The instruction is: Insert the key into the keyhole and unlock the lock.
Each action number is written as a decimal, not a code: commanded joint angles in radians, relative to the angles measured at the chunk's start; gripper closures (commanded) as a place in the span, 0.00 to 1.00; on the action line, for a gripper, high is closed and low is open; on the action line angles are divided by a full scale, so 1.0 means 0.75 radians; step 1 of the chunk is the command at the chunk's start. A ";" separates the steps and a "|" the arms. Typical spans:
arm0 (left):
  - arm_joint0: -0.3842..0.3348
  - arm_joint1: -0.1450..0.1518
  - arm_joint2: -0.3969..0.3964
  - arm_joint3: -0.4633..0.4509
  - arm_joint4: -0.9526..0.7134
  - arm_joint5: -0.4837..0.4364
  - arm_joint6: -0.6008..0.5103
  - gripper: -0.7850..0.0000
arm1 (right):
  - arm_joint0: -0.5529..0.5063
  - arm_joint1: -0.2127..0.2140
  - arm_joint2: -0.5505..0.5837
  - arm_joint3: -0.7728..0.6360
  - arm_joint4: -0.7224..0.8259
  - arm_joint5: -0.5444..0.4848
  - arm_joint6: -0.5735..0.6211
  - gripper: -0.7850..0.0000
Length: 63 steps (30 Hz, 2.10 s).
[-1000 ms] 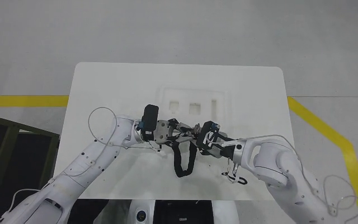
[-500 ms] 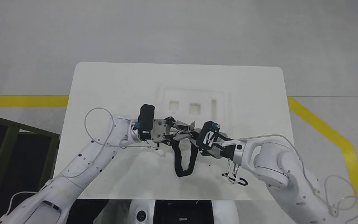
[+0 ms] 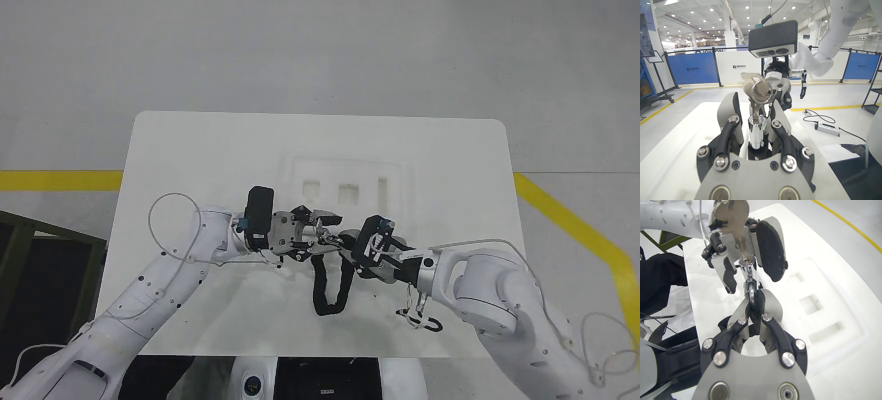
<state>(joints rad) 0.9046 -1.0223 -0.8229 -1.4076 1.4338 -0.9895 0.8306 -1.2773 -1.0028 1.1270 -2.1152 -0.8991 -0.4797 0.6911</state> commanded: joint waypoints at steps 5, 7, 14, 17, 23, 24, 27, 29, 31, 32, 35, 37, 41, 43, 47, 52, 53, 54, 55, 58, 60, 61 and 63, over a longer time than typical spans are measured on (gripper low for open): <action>0.009 0.002 -0.007 0.006 -0.005 0.000 0.000 0.53 | -0.002 0.001 0.014 0.008 0.016 0.006 -0.010 1.00; 0.017 0.005 -0.013 0.006 -0.009 -0.001 -0.001 0.49 | -0.005 0.001 0.023 0.010 0.023 0.006 -0.015 1.00; 0.058 0.025 -0.054 0.012 -0.014 -0.006 -0.006 0.26 | -0.012 0.004 0.042 0.007 0.031 0.002 -0.020 1.00; 0.075 0.032 -0.069 0.017 -0.017 -0.013 -0.013 0.25 | -0.014 0.005 0.047 0.001 0.032 0.002 -0.021 1.00; 0.077 0.033 -0.054 0.031 -0.024 -0.030 -0.031 0.31 | -0.020 0.006 0.054 -0.019 0.024 -0.004 -0.018 1.00; 0.072 0.032 -0.046 0.032 -0.022 -0.030 -0.031 0.31 | -0.020 0.006 0.053 -0.021 0.022 -0.006 -0.016 1.00; 0.041 0.029 -0.006 0.047 -0.017 -0.030 -0.036 0.32 | -0.022 0.007 0.051 -0.028 0.014 -0.012 -0.013 1.00; 0.018 0.028 0.016 0.062 -0.021 -0.030 -0.038 0.32 | -0.022 0.007 0.050 -0.030 0.010 -0.016 -0.010 1.00; -0.003 0.029 0.035 0.079 -0.026 -0.030 -0.042 0.33 | -0.022 0.008 0.050 -0.032 0.007 -0.020 -0.011 1.00; -0.012 0.029 0.043 0.085 -0.030 -0.030 -0.041 0.33 | -0.022 0.008 0.050 -0.032 0.006 -0.020 -0.012 1.00; -0.034 0.031 0.070 0.096 -0.036 -0.030 -0.038 0.49 | -0.023 0.008 0.049 -0.033 0.004 -0.023 -0.009 1.00; -0.047 0.033 0.090 0.101 -0.042 -0.030 -0.032 0.55 | -0.023 0.008 0.048 -0.033 0.005 -0.022 -0.012 1.00; -0.066 0.037 0.125 0.106 -0.061 -0.030 -0.031 0.62 | -0.021 0.008 0.045 -0.030 0.006 -0.022 -0.013 1.00; -0.075 0.039 0.138 0.108 -0.072 -0.030 -0.030 0.64 | -0.020 0.008 0.045 -0.026 0.006 -0.022 -0.014 1.00; -0.086 0.044 0.156 0.105 -0.095 -0.030 -0.030 0.69 | -0.017 0.007 0.045 -0.020 0.008 -0.019 -0.012 1.00; -0.089 0.054 0.162 0.094 -0.112 -0.030 -0.030 0.80 | -0.011 0.006 0.040 -0.012 0.014 -0.010 -0.011 1.00; -0.089 0.056 0.163 0.092 -0.114 -0.030 -0.030 0.84 | -0.010 0.006 0.039 -0.011 0.015 -0.009 -0.010 1.00; -0.088 0.058 0.163 0.091 -0.115 -0.030 -0.030 0.88 | -0.007 0.006 0.038 -0.011 0.016 -0.008 -0.009 1.00; -0.087 0.060 0.164 0.090 -0.116 -0.030 -0.030 0.95 | -0.005 0.005 0.037 -0.011 0.017 -0.007 -0.008 1.00; -0.085 0.064 0.169 0.091 -0.123 -0.030 -0.030 1.00 | -0.001 0.005 0.036 -0.010 0.021 -0.002 -0.007 1.00; -0.086 0.065 0.172 0.091 -0.130 -0.030 -0.030 1.00 | 0.000 0.005 0.037 -0.011 0.019 0.002 -0.004 1.00; -0.086 0.065 0.174 0.091 -0.132 -0.030 -0.030 1.00 | 0.001 0.005 0.037 -0.011 0.019 0.002 -0.003 1.00; -0.088 0.066 0.175 0.091 -0.135 -0.030 -0.030 1.00 | 0.001 0.005 0.038 -0.010 0.020 0.005 -0.001 1.00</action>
<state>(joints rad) 0.8391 -0.9728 -0.6916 -1.3396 1.3334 -1.0123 0.8078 -1.2765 -0.9994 1.1552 -2.1232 -0.8843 -0.4763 0.6895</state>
